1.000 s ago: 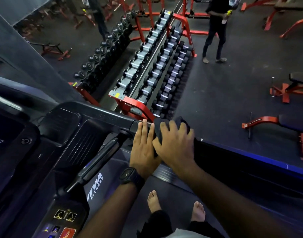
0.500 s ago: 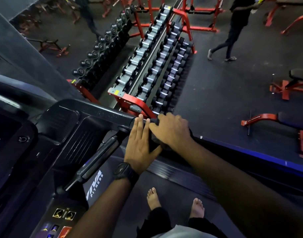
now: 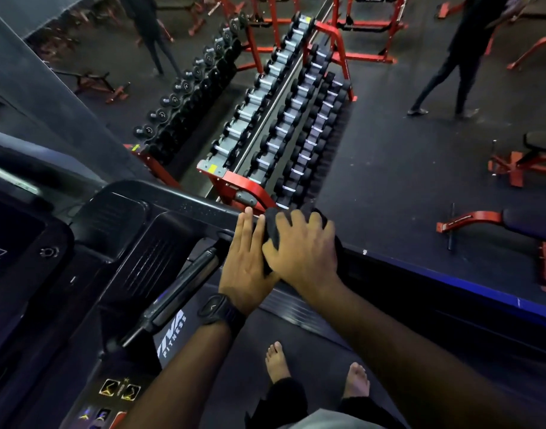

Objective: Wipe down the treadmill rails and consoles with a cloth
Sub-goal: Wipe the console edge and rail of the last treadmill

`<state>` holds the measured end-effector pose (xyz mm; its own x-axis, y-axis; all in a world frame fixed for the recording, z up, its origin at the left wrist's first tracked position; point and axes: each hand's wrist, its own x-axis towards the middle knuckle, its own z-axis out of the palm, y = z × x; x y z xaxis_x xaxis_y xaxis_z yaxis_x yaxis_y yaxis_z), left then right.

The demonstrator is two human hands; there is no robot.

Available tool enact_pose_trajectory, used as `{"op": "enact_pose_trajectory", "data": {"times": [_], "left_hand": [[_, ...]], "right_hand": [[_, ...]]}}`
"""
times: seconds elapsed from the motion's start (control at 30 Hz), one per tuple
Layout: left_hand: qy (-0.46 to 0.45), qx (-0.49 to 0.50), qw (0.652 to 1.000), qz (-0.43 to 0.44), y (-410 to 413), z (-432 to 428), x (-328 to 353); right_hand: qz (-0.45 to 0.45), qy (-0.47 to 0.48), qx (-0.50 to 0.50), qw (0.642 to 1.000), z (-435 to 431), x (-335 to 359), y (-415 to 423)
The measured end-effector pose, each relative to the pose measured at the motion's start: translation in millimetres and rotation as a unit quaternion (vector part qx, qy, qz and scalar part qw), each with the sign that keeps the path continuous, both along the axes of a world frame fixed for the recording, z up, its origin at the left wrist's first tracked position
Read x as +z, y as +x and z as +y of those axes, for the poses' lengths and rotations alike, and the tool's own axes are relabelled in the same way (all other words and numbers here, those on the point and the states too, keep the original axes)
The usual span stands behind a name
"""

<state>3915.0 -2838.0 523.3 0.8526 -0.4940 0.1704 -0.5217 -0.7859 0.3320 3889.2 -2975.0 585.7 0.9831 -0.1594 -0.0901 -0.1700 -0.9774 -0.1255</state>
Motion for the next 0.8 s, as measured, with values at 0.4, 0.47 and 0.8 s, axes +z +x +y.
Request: {"op": "enact_pose_trajectory", "data": {"times": [0.4, 0.47, 0.8], "left_hand": [[0.042, -0.001, 0.999, 0.018, 9, 15, 3], [0.035, 0.011, 0.999, 0.021, 9, 16, 5], [0.056, 0.022, 0.998, 0.021, 14, 24, 4]], "right_hand": [[0.003, -0.004, 0.002, 1.000, 16, -3, 4], [0.027, 0.051, 0.003, 0.998, 7, 0, 25], [0.022, 0.015, 0.006, 1.000, 22, -3, 34]]}}
